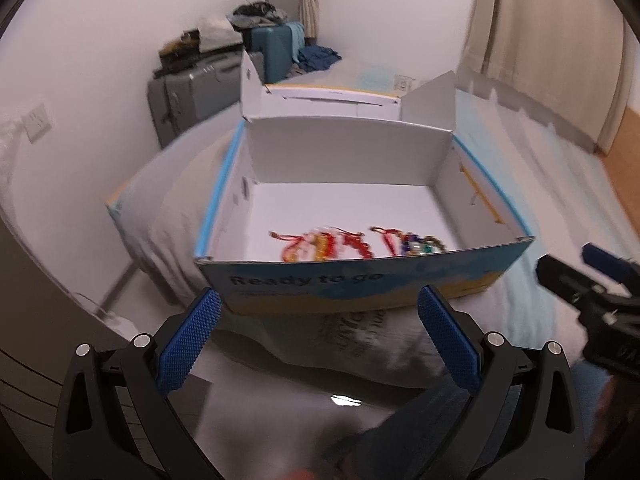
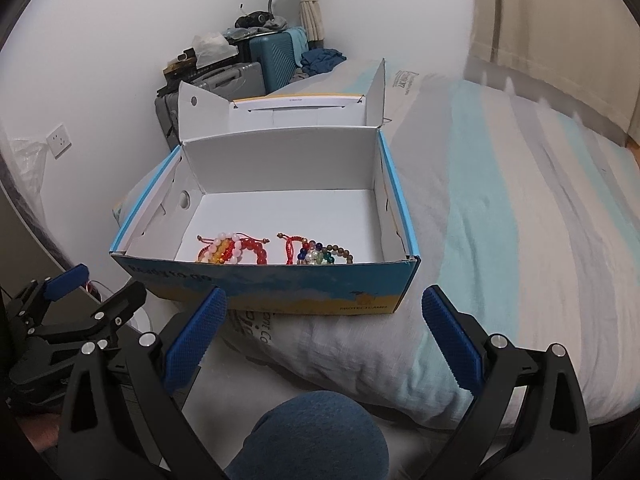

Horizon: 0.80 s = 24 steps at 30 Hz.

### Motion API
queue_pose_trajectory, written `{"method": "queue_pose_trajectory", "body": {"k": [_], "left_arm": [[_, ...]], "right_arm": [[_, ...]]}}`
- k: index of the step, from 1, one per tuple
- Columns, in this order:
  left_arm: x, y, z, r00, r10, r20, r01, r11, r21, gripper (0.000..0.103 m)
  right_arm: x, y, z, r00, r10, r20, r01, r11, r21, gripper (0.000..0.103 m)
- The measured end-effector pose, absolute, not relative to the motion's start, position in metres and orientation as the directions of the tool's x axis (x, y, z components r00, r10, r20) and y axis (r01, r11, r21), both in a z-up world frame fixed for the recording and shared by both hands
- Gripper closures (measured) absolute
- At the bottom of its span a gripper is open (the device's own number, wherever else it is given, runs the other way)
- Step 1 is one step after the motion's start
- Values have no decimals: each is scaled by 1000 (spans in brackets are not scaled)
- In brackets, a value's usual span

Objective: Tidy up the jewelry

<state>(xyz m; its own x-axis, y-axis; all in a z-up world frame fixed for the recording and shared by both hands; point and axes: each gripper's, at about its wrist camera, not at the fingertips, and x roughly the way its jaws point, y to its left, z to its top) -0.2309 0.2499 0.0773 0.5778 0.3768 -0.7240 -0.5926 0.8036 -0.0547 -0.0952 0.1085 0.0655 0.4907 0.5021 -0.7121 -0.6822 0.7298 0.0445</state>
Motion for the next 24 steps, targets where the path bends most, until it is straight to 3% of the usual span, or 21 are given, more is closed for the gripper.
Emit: {"method": "queue_pose_trajectory", "body": {"k": [24], "left_arm": [[-226,247,83,590,342,-731,-591,800,-103,6]], "right_arm": [[-96,109,65,479,507,-717,-686,725,54,9]]}}
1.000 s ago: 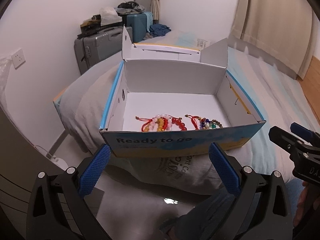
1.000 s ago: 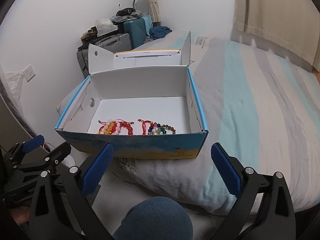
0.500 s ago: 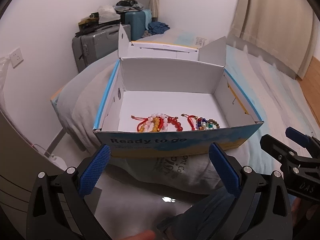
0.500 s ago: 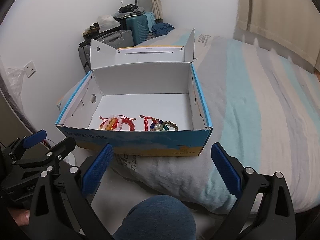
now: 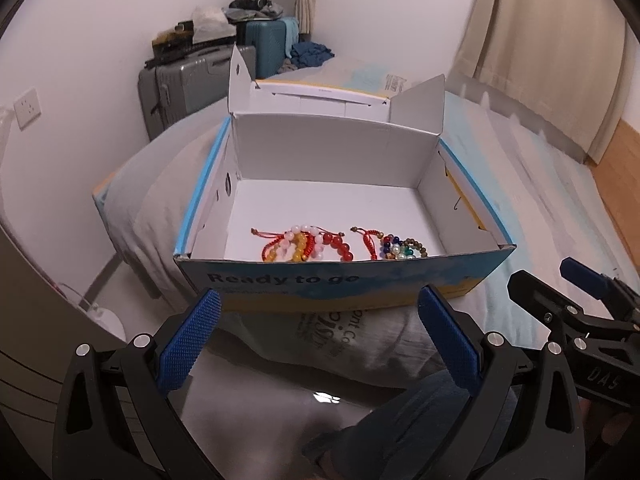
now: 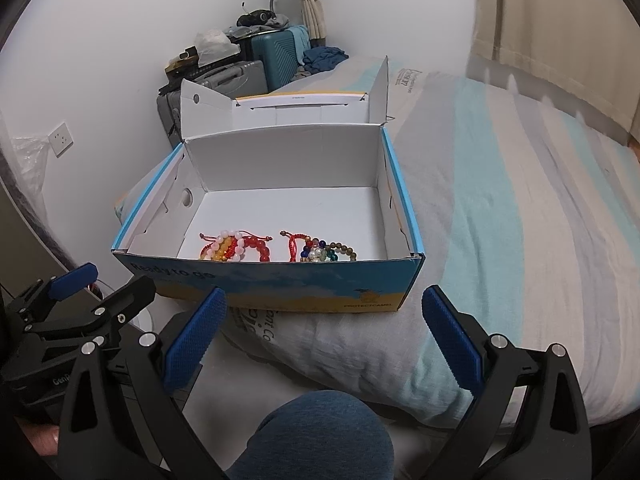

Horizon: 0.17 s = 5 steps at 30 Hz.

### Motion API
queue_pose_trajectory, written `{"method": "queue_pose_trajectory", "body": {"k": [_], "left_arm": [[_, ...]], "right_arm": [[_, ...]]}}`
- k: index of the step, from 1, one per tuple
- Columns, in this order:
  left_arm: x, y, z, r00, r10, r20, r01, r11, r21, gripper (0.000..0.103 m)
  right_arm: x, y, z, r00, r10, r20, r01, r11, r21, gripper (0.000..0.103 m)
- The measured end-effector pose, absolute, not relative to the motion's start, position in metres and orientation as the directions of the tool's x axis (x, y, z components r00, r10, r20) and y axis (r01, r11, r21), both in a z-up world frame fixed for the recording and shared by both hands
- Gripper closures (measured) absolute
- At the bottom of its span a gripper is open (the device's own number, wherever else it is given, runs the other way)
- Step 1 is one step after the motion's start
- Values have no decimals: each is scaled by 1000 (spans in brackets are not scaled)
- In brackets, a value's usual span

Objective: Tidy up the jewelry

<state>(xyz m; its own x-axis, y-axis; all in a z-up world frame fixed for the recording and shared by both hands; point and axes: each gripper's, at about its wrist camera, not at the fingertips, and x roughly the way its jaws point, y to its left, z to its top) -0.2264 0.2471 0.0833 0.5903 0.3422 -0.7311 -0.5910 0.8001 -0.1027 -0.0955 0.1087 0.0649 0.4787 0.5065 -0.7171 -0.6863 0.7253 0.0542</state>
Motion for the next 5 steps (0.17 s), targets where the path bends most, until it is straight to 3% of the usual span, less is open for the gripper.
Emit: {"method": "queue_pose_trajectory", "body": {"k": [5], "left_arm": [[-225,245,80,565,379,-733,-601,797,-51,6]], "right_arm": [[-94,107,65,480,507,-716,-684,728,56,9]]}}
